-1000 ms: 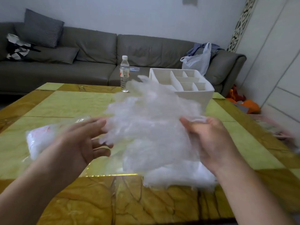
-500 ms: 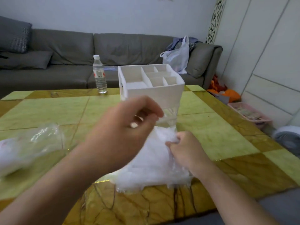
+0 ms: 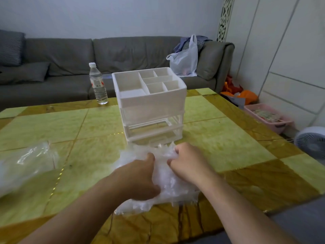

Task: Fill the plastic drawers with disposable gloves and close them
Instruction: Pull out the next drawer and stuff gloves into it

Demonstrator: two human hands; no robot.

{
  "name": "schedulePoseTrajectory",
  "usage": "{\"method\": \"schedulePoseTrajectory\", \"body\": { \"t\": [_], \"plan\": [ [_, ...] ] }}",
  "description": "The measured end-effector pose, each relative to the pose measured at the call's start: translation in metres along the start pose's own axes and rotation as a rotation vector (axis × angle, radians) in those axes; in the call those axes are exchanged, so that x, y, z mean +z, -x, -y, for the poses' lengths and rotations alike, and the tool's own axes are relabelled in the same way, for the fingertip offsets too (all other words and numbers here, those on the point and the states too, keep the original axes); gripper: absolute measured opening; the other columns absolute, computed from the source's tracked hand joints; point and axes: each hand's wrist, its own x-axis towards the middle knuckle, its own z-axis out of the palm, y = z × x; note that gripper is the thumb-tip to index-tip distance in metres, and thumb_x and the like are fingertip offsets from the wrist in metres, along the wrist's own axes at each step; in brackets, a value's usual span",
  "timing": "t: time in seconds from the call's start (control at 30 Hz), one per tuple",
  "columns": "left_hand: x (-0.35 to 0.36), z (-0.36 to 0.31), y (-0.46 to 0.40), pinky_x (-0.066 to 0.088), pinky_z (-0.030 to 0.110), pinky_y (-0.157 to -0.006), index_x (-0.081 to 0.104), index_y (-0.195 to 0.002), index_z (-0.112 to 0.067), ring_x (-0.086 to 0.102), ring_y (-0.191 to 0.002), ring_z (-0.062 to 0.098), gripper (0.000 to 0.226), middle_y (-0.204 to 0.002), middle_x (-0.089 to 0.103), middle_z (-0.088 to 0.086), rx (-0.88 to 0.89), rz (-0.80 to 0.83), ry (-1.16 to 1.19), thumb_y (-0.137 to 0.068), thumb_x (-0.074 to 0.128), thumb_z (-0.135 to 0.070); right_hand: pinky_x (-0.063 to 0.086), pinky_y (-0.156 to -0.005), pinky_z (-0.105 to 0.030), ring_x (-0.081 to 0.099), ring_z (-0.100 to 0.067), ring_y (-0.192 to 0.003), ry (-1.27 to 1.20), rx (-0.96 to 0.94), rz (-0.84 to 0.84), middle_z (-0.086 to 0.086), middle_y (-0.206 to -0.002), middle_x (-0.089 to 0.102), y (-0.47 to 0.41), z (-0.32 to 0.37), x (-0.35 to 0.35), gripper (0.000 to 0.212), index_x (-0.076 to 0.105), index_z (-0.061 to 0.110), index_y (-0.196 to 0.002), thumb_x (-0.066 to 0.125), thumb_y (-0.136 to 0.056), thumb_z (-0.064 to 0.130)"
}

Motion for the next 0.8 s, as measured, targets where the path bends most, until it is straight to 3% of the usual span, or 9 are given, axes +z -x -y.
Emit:
{"method": "schedulePoseTrajectory", "body": {
  "t": [0.13,0.23,0.33,0.43,0.53,0.63,0.73,0.8],
  "plan": [
    [0.004,0.000,-0.010,0.056,0.030,-0.069,0.014,-0.154,-0.029,0.066,-0.088,0.019,0.095,-0.097,0.065,-0.001,-0.018,0.051,0.129,-0.079,0.071,-0.042,0.034,-0.047,-0.030,0.054,-0.024,-0.058,0.071,-0.022,-0.058,-0.003,-0.067,0.054,0.003,0.002,-0.004,0.026,0.045,0.016,-0.064,0.060,-0.083,0.009],
    [0.010,-0.002,-0.017,0.055,0.030,-0.073,0.008,-0.158,-0.027,0.066,-0.095,0.022,0.101,-0.107,0.067,0.003,-0.009,0.053,0.129,-0.080,0.070,-0.043,0.039,-0.050,-0.030,0.057,-0.021,-0.063,0.285,-0.034,-0.137,0.000,-0.075,0.059,0.007,0.004,-0.007,0.023,0.052,0.017,-0.072,0.068,-0.088,0.016],
    [0.016,-0.007,-0.019,0.059,0.038,-0.085,0.008,-0.158,-0.025,0.065,-0.100,0.023,0.102,-0.112,0.066,0.003,0.000,-0.024,0.042,-0.076,0.064,-0.048,0.049,-0.065,-0.035,0.066,-0.027,-0.091,0.419,0.035,-0.137,-0.006,-0.107,0.064,0.011,0.012,-0.009,0.022,0.055,0.017,-0.099,0.075,-0.092,0.022],
    [0.023,-0.009,-0.023,0.056,0.037,-0.078,0.017,-0.153,-0.024,0.063,-0.096,0.023,0.094,-0.107,0.065,0.002,-0.009,-0.067,0.022,-0.072,0.058,-0.051,0.054,-0.082,-0.037,0.062,-0.031,-0.113,0.445,0.036,-0.151,-0.012,-0.131,0.055,0.013,0.023,-0.014,0.058,0.045,0.010,-0.137,0.077,-0.089,0.012],
    [0.026,-0.012,-0.024,0.050,0.036,-0.070,0.049,-0.131,-0.021,0.063,-0.092,0.022,0.063,-0.117,0.067,0.000,0.028,-0.110,-0.044,-0.076,0.052,-0.054,0.049,-0.085,-0.029,0.053,-0.019,-0.106,0.344,-0.206,-0.143,0.003,-0.120,0.051,0.028,0.050,-0.015,0.042,0.048,0.020,-0.123,0.072,-0.090,0.009],
    [0.024,-0.012,-0.022,0.050,0.033,-0.089,0.061,-0.122,-0.023,0.065,-0.109,0.020,0.040,-0.121,0.068,-0.002,0.021,-0.052,-0.133,-0.094,0.052,-0.051,0.041,-0.066,-0.027,0.051,-0.017,-0.082,0.213,-0.182,0.029,0.004,-0.095,0.052,0.040,0.068,-0.002,0.018,0.049,0.022,-0.094,0.058,-0.089,0.007],
    [0.029,-0.004,-0.023,0.054,0.035,-0.090,0.054,-0.132,-0.023,0.065,-0.112,0.019,0.063,-0.123,0.069,-0.006,0.046,-0.088,-0.077,-0.084,0.057,-0.065,0.041,-0.068,-0.032,0.054,-0.021,-0.078,0.306,-0.090,0.092,0.004,-0.081,0.045,0.030,0.054,0.013,0.016,0.054,0.020,-0.086,0.053,-0.098,0.010],
    [0.033,0.001,-0.026,0.055,0.039,-0.087,0.035,-0.139,-0.022,0.066,-0.109,0.020,0.091,-0.121,0.069,-0.007,0.072,-0.123,0.004,-0.071,0.057,-0.077,0.042,-0.074,-0.033,0.062,-0.025,-0.092,0.327,-0.069,0.091,0.000,-0.090,0.053,0.022,0.043,0.017,0.016,0.056,0.020,-0.088,0.054,-0.103,0.015]
  ]
}}
